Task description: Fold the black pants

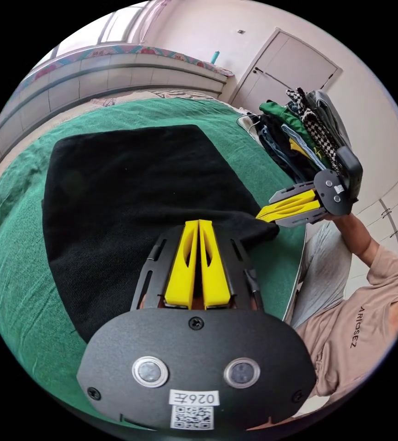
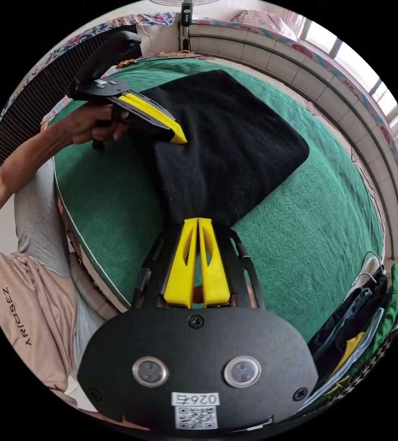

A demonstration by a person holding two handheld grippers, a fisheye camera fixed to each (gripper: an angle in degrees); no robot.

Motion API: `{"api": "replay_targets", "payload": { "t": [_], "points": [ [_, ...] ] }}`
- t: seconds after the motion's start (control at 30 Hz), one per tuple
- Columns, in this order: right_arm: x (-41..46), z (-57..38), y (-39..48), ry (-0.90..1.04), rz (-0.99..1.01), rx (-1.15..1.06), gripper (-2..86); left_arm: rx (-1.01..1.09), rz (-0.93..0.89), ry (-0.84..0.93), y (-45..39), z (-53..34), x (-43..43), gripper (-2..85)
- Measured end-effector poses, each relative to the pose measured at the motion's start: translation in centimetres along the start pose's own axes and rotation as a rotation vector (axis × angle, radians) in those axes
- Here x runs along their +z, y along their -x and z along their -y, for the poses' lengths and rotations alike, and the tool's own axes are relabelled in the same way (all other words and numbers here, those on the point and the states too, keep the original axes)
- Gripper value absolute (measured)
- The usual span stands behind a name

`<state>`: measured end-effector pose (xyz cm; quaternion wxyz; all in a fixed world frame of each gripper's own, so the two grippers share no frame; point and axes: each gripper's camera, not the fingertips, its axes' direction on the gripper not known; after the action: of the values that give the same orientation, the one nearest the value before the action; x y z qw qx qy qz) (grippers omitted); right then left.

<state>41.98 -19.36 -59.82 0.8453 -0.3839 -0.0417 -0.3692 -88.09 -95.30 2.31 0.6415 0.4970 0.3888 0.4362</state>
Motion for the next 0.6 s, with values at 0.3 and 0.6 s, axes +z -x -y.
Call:
{"api": "replay_targets", "payload": {
  "t": [0.3,0.6],
  "points": [
    [3.5,-5.1,-1.1,-0.016,-0.076,-0.107,-1.2,0.131,-0.077,-0.314,1.6,-1.7,-7.3,-0.4],
    [6.8,-15.5,-16.9,-0.353,0.323,0.444,6.5,-0.294,0.058,-0.386,15.9,-9.4,-7.1,11.3]
  ]
}}
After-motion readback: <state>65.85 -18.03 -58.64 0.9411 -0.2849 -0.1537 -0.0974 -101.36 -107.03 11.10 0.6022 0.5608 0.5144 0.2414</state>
